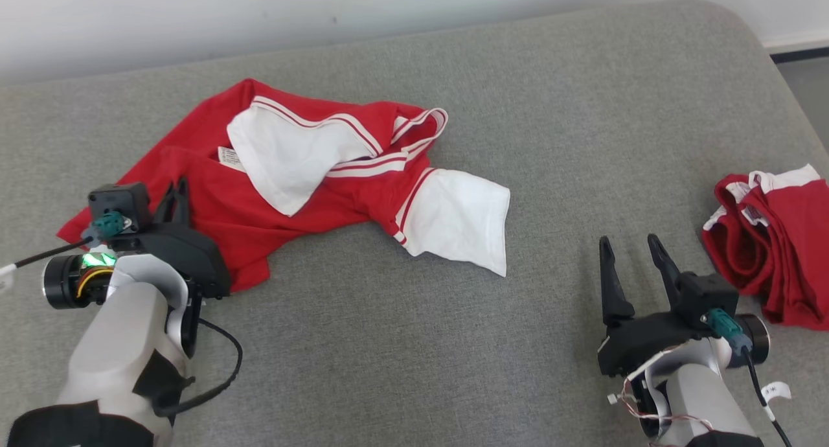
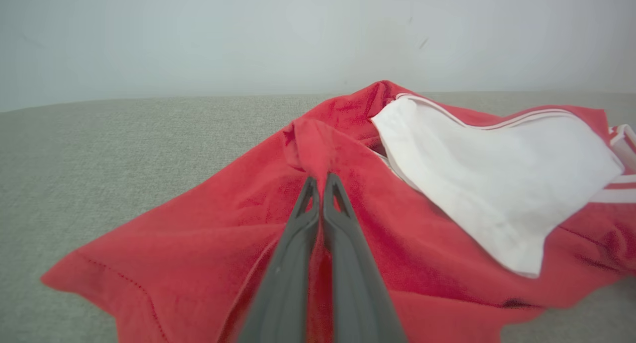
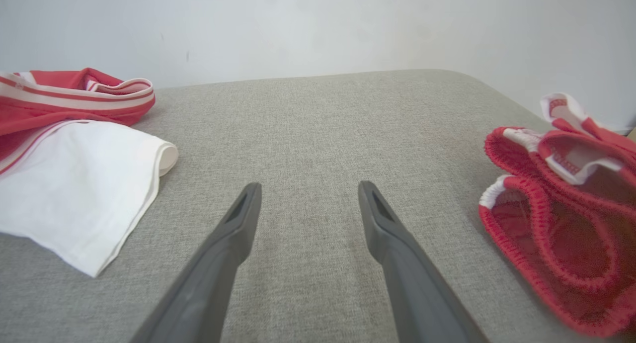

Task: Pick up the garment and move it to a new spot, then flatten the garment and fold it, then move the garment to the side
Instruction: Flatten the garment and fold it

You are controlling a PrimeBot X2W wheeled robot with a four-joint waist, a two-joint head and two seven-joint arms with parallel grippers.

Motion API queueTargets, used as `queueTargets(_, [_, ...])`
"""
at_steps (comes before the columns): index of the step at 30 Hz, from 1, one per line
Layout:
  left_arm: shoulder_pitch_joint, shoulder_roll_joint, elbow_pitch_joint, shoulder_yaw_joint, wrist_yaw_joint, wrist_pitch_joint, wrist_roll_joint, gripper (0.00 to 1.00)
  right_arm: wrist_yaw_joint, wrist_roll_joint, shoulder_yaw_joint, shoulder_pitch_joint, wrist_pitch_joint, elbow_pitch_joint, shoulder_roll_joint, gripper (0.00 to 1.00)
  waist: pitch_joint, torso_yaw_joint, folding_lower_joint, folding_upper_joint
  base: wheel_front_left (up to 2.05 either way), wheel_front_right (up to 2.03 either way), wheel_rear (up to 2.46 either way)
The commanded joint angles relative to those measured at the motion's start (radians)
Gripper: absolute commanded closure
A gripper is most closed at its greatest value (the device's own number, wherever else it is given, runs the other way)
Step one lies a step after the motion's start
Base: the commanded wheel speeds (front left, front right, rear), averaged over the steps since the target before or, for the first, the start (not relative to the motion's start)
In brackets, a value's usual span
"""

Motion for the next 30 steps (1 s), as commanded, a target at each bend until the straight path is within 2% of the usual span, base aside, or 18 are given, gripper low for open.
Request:
queueTargets(1, [0.024,-0.001,-0.022,-0.012,0.004,-0.022,0.018,1.0,-0.002,-0.002,-0.009,0.021,0.0,0.006,0.002,0.0,-0.035,0.022,-0.0001,-0.0001,0.0,0.0,0.0])
queueTargets(5, [0.059,-0.008,-0.069,-0.039,0.0,-0.034,0.053,1.0,-0.002,-0.001,-0.012,0.038,0.0,0.013,0.004,0.0,-0.077,0.044,-0.0001,-0.0001,0.0,0.0,0.0])
queueTargets(8, [0.109,-0.019,-0.157,-0.047,0.005,-0.037,0.074,1.0,-0.002,0.005,-0.011,0.057,0.0,0.022,0.007,0.0,-0.123,0.068,-0.0001,-0.0001,0.0,0.0,0.0])
queueTargets(15, [0.349,-0.027,-0.415,-0.05,0.016,-0.036,0.121,1.0,-0.002,0.019,-0.016,0.107,0.0,0.049,0.012,0.0,-0.236,0.128,-0.0001,-0.0001,0.0,0.0,0.0])
queueTargets(20, [0.531,-0.026,-0.55,-0.064,0.004,-0.036,0.132,1.0,-0.002,0.034,-0.007,0.128,0.0,0.062,0.014,0.0,-0.277,0.15,-0.0001,-0.0001,0.0,0.0,0.0])
queueTargets(26, [0.693,-0.009,-0.626,-0.061,0.015,-0.036,0.142,1.0,-0.002,0.069,0.017,0.145,0.0,0.074,0.014,0.0,-0.304,0.156,-0.0001,-0.0001,0.0,0.0,0.0])
queueTargets(30, [0.747,0.029,-0.629,-0.026,0.031,-0.036,0.147,1.0,-0.002,0.082,0.031,0.152,0.0,0.079,0.014,0.0,-0.311,0.15,-0.0001,-0.0001,0.0,0.0,0.0])
